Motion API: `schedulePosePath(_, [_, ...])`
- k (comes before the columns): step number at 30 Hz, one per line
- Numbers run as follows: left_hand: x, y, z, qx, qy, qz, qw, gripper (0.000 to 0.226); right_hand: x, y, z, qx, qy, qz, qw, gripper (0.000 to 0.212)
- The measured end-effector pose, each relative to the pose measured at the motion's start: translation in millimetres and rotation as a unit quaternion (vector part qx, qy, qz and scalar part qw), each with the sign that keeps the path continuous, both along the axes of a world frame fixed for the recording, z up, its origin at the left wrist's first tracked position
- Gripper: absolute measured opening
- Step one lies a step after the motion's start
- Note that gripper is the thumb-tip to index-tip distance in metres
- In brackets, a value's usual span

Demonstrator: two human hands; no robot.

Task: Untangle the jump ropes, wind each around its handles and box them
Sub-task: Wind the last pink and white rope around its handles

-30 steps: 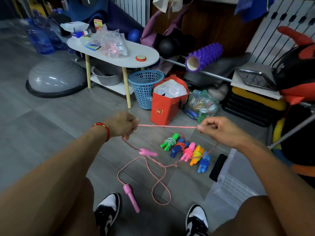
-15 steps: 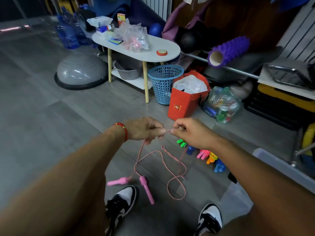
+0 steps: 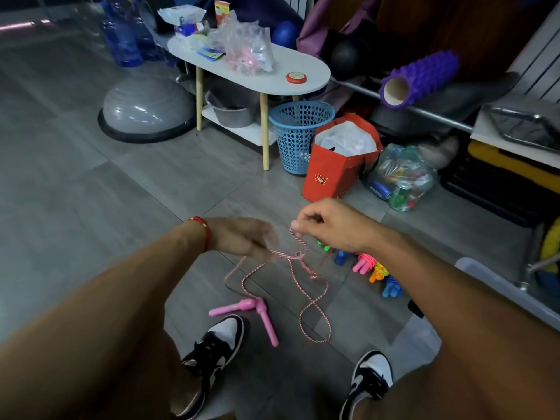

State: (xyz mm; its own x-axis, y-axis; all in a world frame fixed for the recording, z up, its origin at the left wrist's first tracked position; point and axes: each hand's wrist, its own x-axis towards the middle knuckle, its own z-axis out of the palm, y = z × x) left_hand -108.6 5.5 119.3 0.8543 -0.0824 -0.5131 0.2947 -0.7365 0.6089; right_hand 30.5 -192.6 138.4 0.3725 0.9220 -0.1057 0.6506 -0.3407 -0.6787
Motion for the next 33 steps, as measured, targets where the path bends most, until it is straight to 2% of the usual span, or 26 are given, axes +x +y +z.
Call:
schedulePosePath(2, [4.1,-13.4,5.8,-0.105,-0.033,0.049,0.993,0.057,-0.8,3.5,2.2,0.008,-0.023,-0.005,1.0,0.029])
schedulePosePath(5, [5.8,-17.7,13.4,-0.187,-0.059,0.07,0.978,0.062,5.8,0.9,2.6,0.008,-0.006,-0.029,1.0,0.029])
schedulePosePath(7, [3.8,-17.9,13.8,-0.218,-0.052,0.062,0.973,0.059,7.4,-0.9,-0.3,0.016,0.018,-0.031,0.999,0.028])
schedulePosePath(9, [3.3,-21.0,11.0,-0.221,-0.053,0.037,0.973,0.047,3.9,-2.9,-2.3,0.019,0.047,-0.029,0.998,0.029])
schedulePosePath(12, [4.8,-25.9,10.8,-0.211,-0.099,0.042,0.972,0.027,1.9,-7.5,-4.2,0.005,0.082,-0.032,0.996,0.032])
schedulePosePath(15, [3.8,-17.6,19.3,-0.265,-0.148,0.136,0.943,0.027,13.1,-17.5,-0.2,-0.019,0.11,-0.055,0.992,0.036])
schedulePosePath(17, [2.5,-1.4,25.4,-0.263,-0.188,0.233,0.917,0.026,27.0,-29.9,1.5,-0.033,0.106,-0.075,0.991,0.038])
schedulePosePath(19, [-0.3,17.7,27.3,-0.176,-0.22,0.324,0.903,0.028,40.0,-45.0,1.7,-0.043,0.128,-0.095,0.986,0.036])
schedulePosePath(21, [-4.0,35.9,19.9,0.013,-0.214,0.339,0.916,0.027,47.8,-56.4,2.2,-0.052,0.146,-0.104,0.982,0.032])
schedulePosePath(23, [-8.0,44.1,11.5,0.142,-0.146,0.293,0.934,0.02,46.5,-59.2,4.4,-0.051,0.135,-0.099,0.985,0.031])
schedulePosePath(25, [-8.5,40.3,6.1,0.21,-0.057,0.221,0.951,0.02,37.3,-53.9,9.3,-0.031,0.129,-0.087,0.987,0.03])
schedulePosePath(27, [-4.8,28.5,5.2,0.239,-0.008,0.153,0.959,0.034,23.6,-45.6,14.4,-0.014,0.11,-0.066,0.992,0.03])
schedulePosePath(28, [-2.6,19.1,6.6,0.209,-0.012,0.136,0.968,0.044,16.1,-41.2,15.9,-0.009,0.101,-0.054,0.993,0.03])
schedulePosePath(30, [2.6,-6.1,12.4,0.046,-0.047,0.121,0.99,0.057,3.8,-33.3,15.6,-0.002,0.101,-0.04,0.994,0.03])
schedulePosePath(32, [5.6,-33.0,17.8,-0.107,-0.069,0.092,0.988,0.043,-2.8,-28.8,12.0,-0.006,0.107,-0.039,0.994,0.03])
schedulePosePath(33, [7.0,-42.3,19.9,-0.127,-0.081,0.075,0.986,0.031,-3.3,-28.4,10.0,-0.011,0.107,-0.036,0.994,0.029])
